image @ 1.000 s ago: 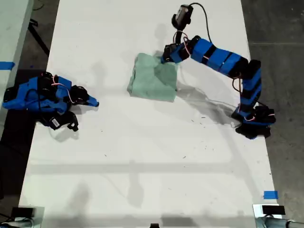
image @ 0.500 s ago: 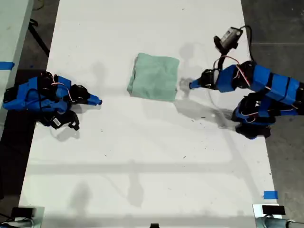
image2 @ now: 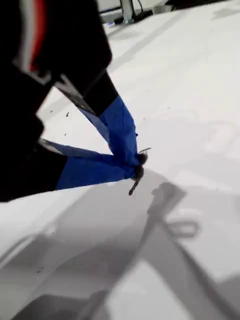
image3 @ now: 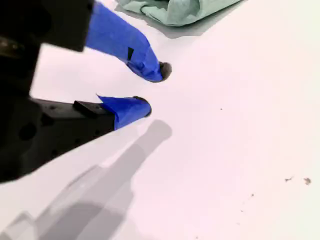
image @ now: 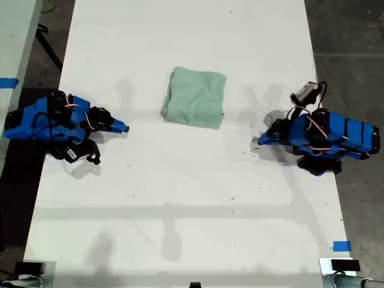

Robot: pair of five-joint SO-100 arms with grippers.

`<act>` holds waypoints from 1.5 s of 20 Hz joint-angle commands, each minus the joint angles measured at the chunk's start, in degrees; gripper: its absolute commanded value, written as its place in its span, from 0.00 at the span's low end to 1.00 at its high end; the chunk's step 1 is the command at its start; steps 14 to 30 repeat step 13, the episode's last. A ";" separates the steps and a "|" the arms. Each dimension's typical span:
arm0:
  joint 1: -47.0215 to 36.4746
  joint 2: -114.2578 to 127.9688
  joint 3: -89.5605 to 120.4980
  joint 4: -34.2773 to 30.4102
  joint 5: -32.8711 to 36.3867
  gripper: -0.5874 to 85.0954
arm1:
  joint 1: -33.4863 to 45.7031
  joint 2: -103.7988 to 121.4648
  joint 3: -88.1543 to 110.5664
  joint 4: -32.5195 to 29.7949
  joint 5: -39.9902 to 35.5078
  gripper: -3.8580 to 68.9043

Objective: Fold t-shirt

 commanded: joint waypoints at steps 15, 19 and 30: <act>0.26 0.35 -0.53 0.44 0.00 0.13 | 0.00 1.93 -0.26 -0.44 -39.38 0.08; 0.26 0.35 -0.53 0.44 0.00 0.13 | 0.00 1.93 -0.26 -0.44 -39.38 0.08; 0.26 0.35 -0.53 0.44 0.00 0.13 | 0.00 1.93 -0.26 -0.44 -39.38 0.08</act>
